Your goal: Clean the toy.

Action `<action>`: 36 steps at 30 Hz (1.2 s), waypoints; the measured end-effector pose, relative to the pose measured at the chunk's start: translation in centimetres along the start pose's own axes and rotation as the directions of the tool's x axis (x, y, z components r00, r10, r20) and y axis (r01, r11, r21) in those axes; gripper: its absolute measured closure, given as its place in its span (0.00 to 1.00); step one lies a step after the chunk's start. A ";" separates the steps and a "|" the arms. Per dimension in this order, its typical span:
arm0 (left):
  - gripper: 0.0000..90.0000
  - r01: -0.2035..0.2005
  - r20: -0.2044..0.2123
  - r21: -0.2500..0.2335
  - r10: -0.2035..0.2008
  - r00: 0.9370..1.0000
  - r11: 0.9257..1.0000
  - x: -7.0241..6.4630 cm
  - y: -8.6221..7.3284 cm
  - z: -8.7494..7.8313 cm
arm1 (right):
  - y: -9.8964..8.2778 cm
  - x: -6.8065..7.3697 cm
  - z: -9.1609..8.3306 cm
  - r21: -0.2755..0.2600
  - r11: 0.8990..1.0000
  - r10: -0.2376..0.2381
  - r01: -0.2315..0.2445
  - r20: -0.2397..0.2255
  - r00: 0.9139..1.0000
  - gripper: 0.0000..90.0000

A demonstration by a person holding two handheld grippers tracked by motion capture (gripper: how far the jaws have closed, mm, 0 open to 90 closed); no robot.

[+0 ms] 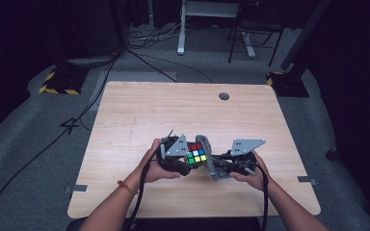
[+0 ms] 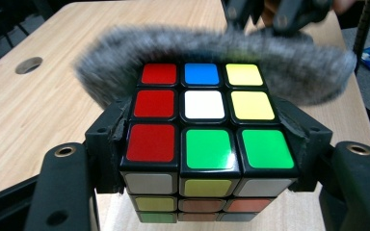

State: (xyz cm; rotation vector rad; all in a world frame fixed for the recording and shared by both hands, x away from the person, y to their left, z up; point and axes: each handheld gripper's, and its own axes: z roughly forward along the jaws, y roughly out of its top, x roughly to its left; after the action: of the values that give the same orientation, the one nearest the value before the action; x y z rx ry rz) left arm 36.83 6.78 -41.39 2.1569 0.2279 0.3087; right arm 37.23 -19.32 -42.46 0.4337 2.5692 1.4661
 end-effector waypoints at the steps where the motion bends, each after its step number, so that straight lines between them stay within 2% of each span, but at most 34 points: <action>1: 0.37 -0.004 0.009 0.001 0.004 1.000 1.000 -0.1 0.1 0.1 | 0.0 0.0 -0.1 -0.002 1.000 -0.002 0.002 0.010 1.000 0.89; 4: 0.37 -0.019 0.020 0.001 0.019 1.000 1.000 -0.7 0.4 0.3 | 0.1 -0.1 -0.2 -0.015 1.000 0.004 -0.004 0.044 0.999 0.89; 6: 0.37 -0.029 0.026 -0.017 0.030 0.999 0.999 -1.0 0.7 0.2 | 0.0 -0.3 -0.2 -0.015 1.000 0.014 -0.013 0.056 0.998 0.88; 10: 0.37 -0.020 0.018 -0.046 0.021 1.000 0.999 -1.1 0.9 -0.1 | -0.6 -0.6 0.5 0.013 0.999 0.040 -0.040 0.036 0.999 0.88; 12: 0.37 -0.022 0.019 -0.046 0.023 1.000 0.999 -0.9 0.8 -0.1 | -0.7 -0.7 0.8 0.023 0.999 0.043 -0.044 0.030 0.999 0.88; 16: 0.37 0.006 0.023 -0.048 -0.005 1.000 0.999 -0.6 0.6 0.0 | -0.4 -0.6 0.2 -0.026 0.999 0.037 -0.036 0.024 0.999 0.89; 24: 0.36 0.014 0.027 -0.029 -0.014 1.000 0.999 -0.5 0.5 0.2 | 0.0 0.2 -0.3 -0.065 0.998 0.004 -0.001 0.043 0.999 0.89; 29: 0.36 -0.005 0.014 -0.002 0.006 1.000 1.000 -0.6 0.6 0.5 | 0.2 0.5 -0.5 -0.080 0.996 -0.020 0.025 0.064 0.998 0.89; 36: 0.36 -0.035 0.001 0.052 0.035 0.999 0.998 -0.9 0.6 1.3 | 0.6 1.0 -0.6 -0.091 0.995 -0.036 0.042 0.061 0.997 0.89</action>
State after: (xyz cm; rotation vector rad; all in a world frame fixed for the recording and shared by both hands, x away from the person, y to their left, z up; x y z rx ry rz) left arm 36.35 5.16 -41.75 2.2146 0.2006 0.3266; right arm 36.27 -19.22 -41.62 0.4058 2.4392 1.5273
